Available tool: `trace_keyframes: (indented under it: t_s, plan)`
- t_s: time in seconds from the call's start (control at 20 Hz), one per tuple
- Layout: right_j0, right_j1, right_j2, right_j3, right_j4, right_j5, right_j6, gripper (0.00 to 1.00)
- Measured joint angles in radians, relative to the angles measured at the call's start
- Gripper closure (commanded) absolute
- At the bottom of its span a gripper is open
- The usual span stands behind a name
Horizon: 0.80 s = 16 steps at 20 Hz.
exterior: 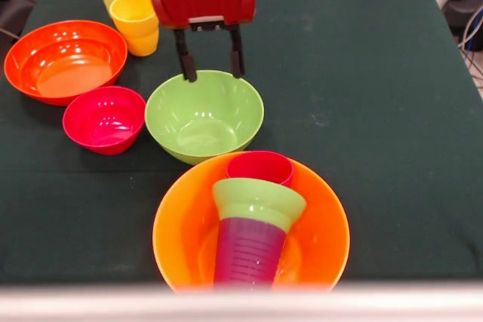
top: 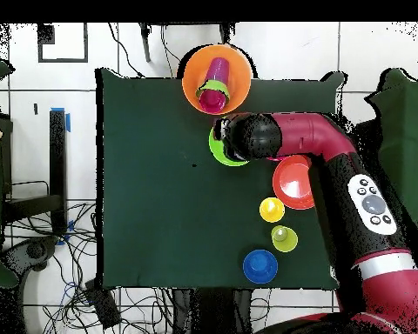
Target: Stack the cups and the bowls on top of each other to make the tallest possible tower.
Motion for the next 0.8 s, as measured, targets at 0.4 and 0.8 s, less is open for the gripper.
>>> trace_keyframes:
  t_s: [0.4, 0.8]
  plan:
    - [0.005, 0.022, -0.038, 0.005, -0.047, 0.065, 0.0, 0.0]
    - [-0.012, 0.028, -0.073, 0.027, -0.097, 0.026, 0.0, 0.0]
